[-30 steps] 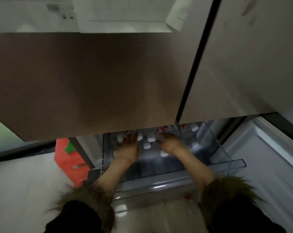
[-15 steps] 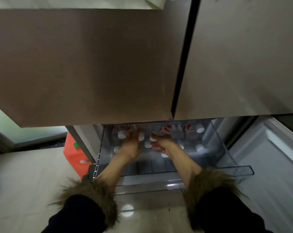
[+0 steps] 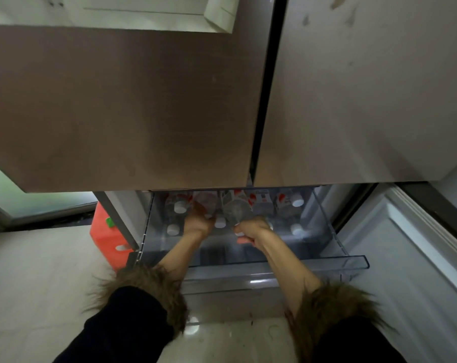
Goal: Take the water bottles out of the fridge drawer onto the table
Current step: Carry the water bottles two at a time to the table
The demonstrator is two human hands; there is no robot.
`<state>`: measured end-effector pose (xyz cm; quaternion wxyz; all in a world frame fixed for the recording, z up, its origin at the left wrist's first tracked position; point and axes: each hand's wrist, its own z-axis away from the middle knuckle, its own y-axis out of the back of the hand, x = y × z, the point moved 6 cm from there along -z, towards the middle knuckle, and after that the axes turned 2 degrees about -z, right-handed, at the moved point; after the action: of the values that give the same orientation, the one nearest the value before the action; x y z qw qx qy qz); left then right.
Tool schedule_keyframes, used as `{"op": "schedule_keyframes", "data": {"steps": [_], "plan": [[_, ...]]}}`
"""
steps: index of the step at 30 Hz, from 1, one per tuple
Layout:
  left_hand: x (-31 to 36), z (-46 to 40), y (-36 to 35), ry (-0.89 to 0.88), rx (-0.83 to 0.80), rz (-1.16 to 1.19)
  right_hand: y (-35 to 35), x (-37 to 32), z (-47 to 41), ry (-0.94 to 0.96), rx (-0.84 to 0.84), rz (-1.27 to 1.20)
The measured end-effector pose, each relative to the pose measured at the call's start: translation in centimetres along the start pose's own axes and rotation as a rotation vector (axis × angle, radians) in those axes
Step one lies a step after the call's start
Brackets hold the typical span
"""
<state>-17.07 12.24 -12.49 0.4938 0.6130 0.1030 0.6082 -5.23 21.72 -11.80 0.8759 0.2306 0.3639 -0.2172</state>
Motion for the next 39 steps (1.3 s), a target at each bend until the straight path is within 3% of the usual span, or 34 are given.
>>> {"op": "schedule_keyframes", "data": {"steps": [6, 12, 18, 21, 24, 29, 34, 39], "plan": [[0.6, 4.9, 3.0, 0.034, 0.025, -0.083, 2.5, -0.5, 2.7, 0.095, 0.223, 0.431], [1.8, 9.0, 6.5, -0.091, 0.132, -0.144, 4.0, -3.0, 8.8, 0.345, 0.410, 0.627], [3.6, 11.1, 11.2, -0.276, 0.246, -0.167, 3.9, -5.4, 13.5, 0.626, 0.487, 0.622], [4.0, 12.1, 12.0, -0.331, 0.224, -0.216, 3.2, -6.6, 15.6, 0.721, 0.496, 0.676], [2.9, 14.1, 10.8, -0.374, 0.199, -0.281, 2.8, -6.9, 17.4, 0.761, 0.516, 0.741], [3.2, 16.7, 12.4, -0.500, 0.299, -0.234, 2.8, -5.9, 19.6, 0.785, 0.549, 0.795], [6.0, 19.3, 15.9, -0.667, 0.406, -0.165, 3.3, -6.3, 22.3, 0.838, 0.585, 0.726], [7.6, 21.8, 19.1, -0.705, 0.468, -0.088, 4.5, -8.5, 25.5, 0.942, 0.662, 0.629]]}}
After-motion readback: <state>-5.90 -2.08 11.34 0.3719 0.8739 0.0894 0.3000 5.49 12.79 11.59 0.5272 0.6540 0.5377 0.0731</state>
